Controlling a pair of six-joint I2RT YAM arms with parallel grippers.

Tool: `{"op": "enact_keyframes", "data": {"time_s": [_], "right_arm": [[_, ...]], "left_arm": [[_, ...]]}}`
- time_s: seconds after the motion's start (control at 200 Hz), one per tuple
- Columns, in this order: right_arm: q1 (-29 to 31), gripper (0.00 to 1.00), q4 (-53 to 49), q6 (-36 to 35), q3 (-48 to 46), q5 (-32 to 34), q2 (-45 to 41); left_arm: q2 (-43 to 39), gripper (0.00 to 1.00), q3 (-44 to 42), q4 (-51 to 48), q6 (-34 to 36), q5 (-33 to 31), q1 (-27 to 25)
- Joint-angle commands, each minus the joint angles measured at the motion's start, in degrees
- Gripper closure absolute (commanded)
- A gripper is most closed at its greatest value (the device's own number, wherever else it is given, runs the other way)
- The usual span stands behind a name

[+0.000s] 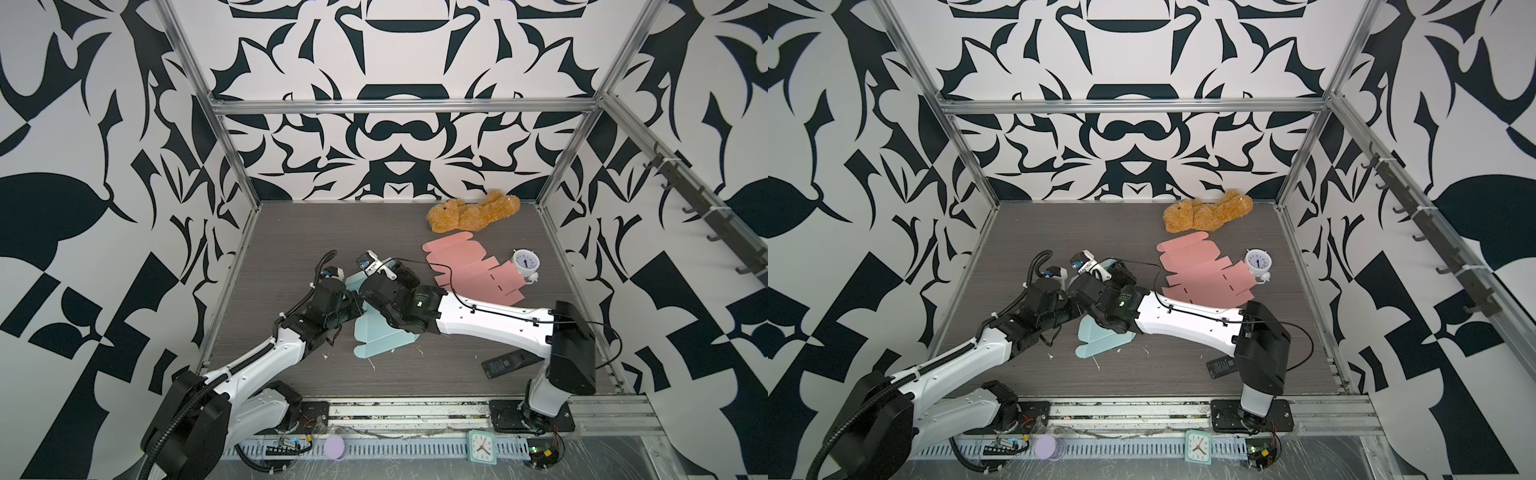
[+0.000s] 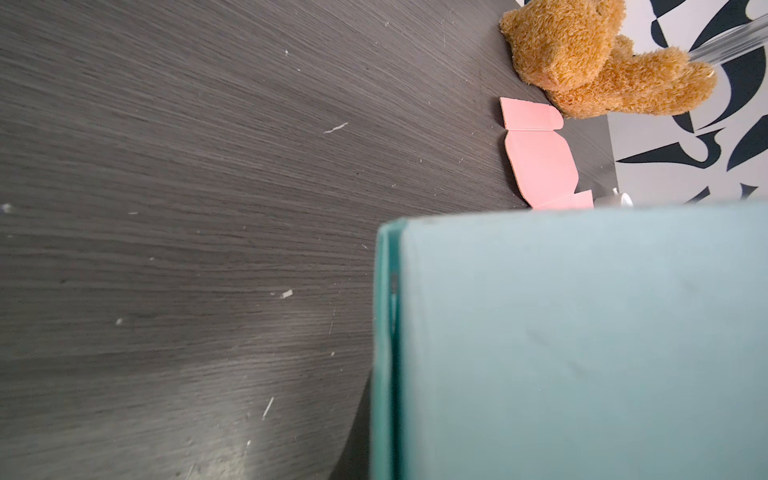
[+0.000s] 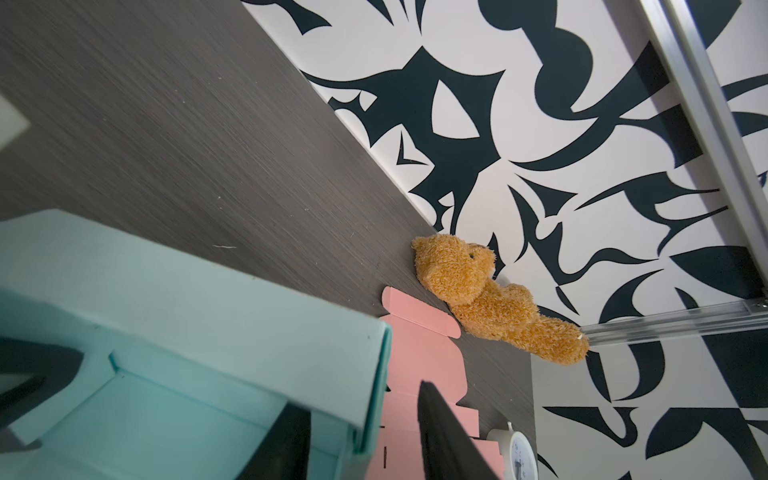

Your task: Fold the paper box

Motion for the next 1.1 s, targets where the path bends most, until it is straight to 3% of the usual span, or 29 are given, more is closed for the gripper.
{"op": "enact_keyframes", "data": {"time_s": [0.0, 0.21, 0.365, 0.61, 0.83, 1.095], "right_arm": [[0.64, 0.47, 1.56, 2.58, -2.09, -5.06, -4.21], [0.71, 0.32, -0.2, 6.93, -3.48, -14.31, -11.22], [-0.03, 0.24, -2.64, 7.92, -2.48, -18.52, -15.56], [-13.95, 0.19, -1.86, 13.65, -5.27, -46.94, -18.02], [-20.02, 0.17, -0.41, 14.69, -5.58, -61.19, -14.77], [-22.14, 0.15, 4.57, 18.46, -7.55, -74.02, -8.05]], "left_arm": [[-0.11, 0.98, 2.2, -1.36, 1.41, -1.38, -0.08], [-1.08, 0.98, 2.32, -3.33, 6.18, -4.08, -0.06], [-1.78, 0.98, -0.18, 1.58, 13.97, -3.29, -0.07], [-1.44, 0.96, -3.61, 10.21, 24.21, 5.82, -0.04], [0.77, 0.95, -6.52, 15.72, 26.31, 10.59, -0.12], [5.53, 0.95, -7.46, 21.08, 27.74, 11.8, -0.27]]}}
